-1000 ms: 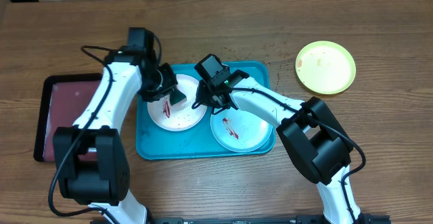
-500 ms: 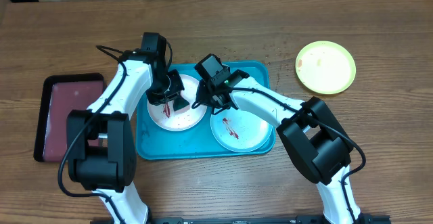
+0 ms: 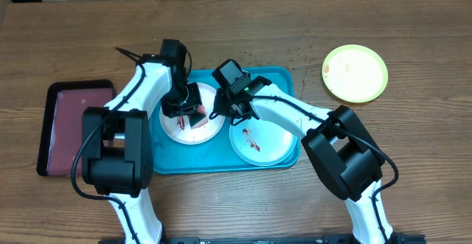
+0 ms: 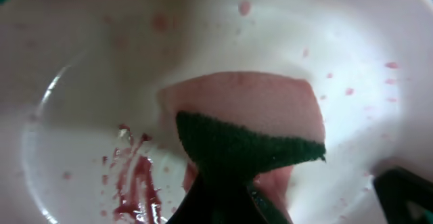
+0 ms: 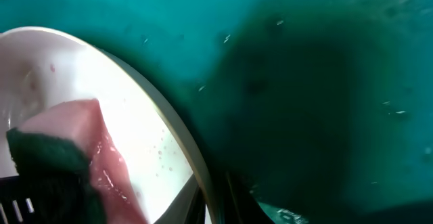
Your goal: Clean dirty plates on tray and stack at the side
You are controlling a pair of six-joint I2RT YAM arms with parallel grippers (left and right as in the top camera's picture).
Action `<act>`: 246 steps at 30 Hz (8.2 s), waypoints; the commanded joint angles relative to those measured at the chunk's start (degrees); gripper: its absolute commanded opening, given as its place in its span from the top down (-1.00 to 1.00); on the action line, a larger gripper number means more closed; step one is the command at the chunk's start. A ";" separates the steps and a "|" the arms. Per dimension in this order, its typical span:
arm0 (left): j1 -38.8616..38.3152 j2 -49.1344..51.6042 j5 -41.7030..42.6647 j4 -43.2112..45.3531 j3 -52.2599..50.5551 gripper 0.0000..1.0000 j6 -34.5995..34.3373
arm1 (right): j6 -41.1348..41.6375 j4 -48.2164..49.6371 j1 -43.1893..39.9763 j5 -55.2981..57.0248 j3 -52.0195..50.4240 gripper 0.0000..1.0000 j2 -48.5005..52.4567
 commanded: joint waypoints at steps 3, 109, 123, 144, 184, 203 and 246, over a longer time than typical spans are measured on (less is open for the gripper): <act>0.48 4.48 -30.77 -8.70 0.15 0.92 -7.39 | -0.87 -0.52 -0.13 1.31 0.02 0.76 0.11; 30.36 -5.18 -8.15 -27.63 22.71 0.91 -23.74 | -43.52 -8.02 4.68 25.83 12.52 0.93 -14.43; 42.66 -5.18 -6.51 -28.06 22.69 0.91 -23.43 | -79.97 1.49 21.27 56.48 12.52 0.92 -16.94; 43.56 -5.18 -6.45 -28.02 22.69 0.92 -22.43 | -65.33 3.13 20.70 63.71 12.44 0.93 -16.94; 43.50 -5.18 -6.38 -27.41 22.67 0.91 -22.47 | -32.94 -16.63 -54.80 -17.49 -7.34 -0.21 -14.05; 43.45 -5.18 -6.49 -27.32 22.67 0.91 -22.43 | -53.79 -16.90 -17.27 0.42 -7.19 -0.31 -14.14; 43.45 -5.18 -6.36 -27.43 22.67 0.92 -22.25 | -29.33 -23.96 -14.60 -6.93 -8.31 0.49 -8.63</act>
